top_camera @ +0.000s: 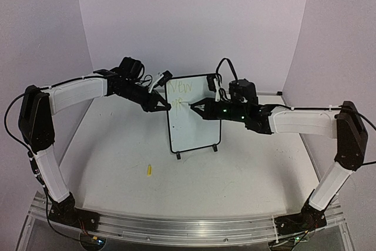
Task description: Write a sentence on the whiteboard
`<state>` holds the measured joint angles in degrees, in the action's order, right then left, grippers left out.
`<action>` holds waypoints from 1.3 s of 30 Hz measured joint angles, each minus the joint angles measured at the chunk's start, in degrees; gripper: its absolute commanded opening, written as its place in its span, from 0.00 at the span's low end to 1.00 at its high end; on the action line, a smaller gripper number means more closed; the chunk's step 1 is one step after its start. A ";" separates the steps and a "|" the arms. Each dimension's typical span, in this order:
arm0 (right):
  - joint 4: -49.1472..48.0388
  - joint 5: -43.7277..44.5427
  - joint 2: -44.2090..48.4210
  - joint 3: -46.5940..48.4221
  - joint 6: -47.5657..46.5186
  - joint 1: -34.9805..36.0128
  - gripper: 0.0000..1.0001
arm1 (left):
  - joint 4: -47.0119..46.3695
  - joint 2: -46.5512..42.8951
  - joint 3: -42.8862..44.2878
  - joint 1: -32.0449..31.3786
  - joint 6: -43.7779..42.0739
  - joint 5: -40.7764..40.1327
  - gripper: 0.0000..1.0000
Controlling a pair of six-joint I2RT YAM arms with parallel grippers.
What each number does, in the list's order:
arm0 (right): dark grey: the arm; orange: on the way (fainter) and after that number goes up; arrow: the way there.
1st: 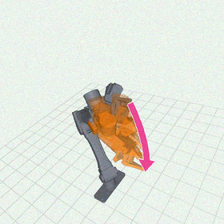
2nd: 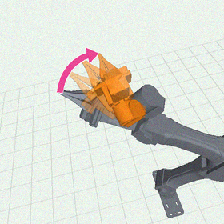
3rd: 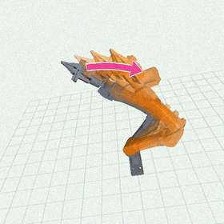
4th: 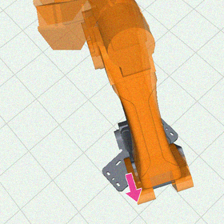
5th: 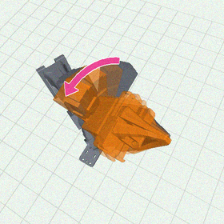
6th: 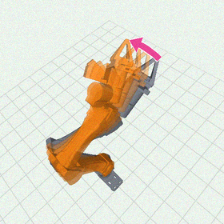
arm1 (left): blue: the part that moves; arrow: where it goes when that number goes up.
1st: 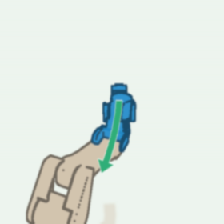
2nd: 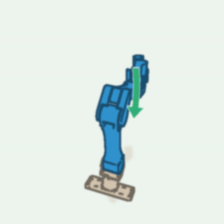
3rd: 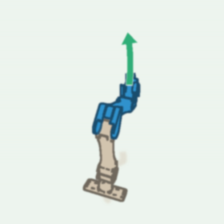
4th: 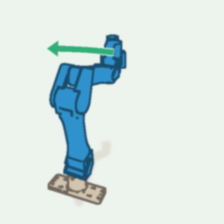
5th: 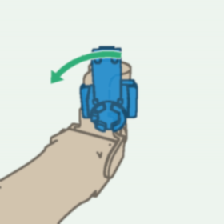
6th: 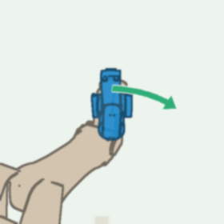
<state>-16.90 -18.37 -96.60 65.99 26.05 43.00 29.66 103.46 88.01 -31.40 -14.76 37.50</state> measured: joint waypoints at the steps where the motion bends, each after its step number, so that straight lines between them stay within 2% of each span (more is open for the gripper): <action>1: -0.14 -0.03 0.02 -0.03 0.02 0.00 0.00 | -0.01 0.00 0.00 0.00 0.00 0.00 0.00; 12: -2.57 2.34 5.29 -4.55 1.14 -0.22 0.00 | 0.34 -0.33 0.00 -0.07 -0.26 -0.17 0.00; 39: -3.22 3.61 2.22 -2.08 1.92 -0.22 0.00 | 0.43 -0.33 0.00 -0.04 -0.22 -0.18 0.00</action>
<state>-20.12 -14.76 -94.37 63.91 27.97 42.78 30.09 103.13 88.01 -31.44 -14.98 37.32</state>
